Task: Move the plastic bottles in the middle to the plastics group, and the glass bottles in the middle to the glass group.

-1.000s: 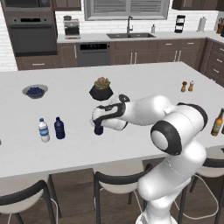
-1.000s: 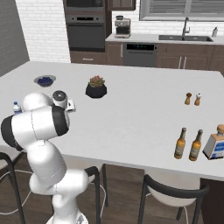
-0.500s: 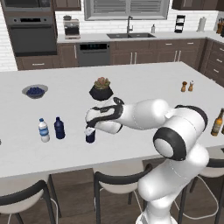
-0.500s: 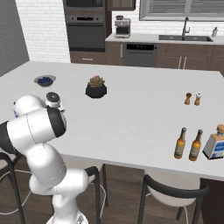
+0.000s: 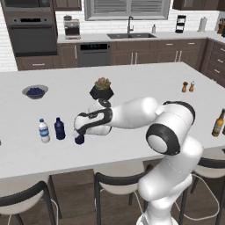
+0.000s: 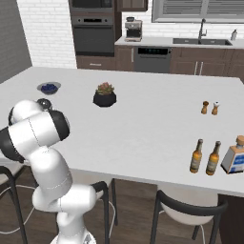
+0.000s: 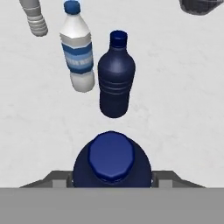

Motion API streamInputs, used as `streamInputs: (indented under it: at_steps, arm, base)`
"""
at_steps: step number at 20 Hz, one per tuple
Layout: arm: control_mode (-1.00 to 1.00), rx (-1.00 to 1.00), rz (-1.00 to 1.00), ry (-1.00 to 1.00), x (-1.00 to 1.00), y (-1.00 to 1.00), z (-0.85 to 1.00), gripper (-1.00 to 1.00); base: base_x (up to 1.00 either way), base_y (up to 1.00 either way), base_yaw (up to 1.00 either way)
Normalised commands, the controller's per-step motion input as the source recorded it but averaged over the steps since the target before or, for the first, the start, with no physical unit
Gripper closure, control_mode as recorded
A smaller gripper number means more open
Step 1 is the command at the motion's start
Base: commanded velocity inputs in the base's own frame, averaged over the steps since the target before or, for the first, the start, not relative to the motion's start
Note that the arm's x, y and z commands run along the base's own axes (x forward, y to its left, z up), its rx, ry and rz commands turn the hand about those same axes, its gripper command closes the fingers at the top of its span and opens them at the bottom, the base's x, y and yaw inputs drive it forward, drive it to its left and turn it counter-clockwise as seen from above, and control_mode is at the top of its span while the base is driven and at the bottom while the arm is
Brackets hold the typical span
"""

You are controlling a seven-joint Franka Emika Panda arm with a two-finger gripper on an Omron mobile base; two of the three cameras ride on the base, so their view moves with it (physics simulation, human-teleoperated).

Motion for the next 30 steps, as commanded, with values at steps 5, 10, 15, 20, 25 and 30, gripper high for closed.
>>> streamInputs:
  at_steps: [5,10,15,20,25,30]
  arm:
    - [-1.0,0.0,0.0,0.0,0.1,0.6,0.0,1.0]
    - [-1.0,0.01,0.0,0.0,0.0,0.42,0.0,1.0]
    - [-1.0,0.04,0.0,0.0,-0.02,0.24,0.0,1.0]
    - [-1.0,0.07,0.0,0.0,0.0,0.17,0.0,1.0]
    - [-1.0,0.06,0.0,0.0,0.0,0.19,0.0,1.0]
    - [-1.0,0.03,0.0,0.0,0.0,0.16,0.0,1.0]
  base:
    - [0.0,0.0,0.0]
    - [0.0,0.0,0.0]
    - [0.0,0.0,0.0]
    - [0.0,0.0,0.0]
    - [0.0,0.0,0.0]
    - [0.0,0.0,0.0]
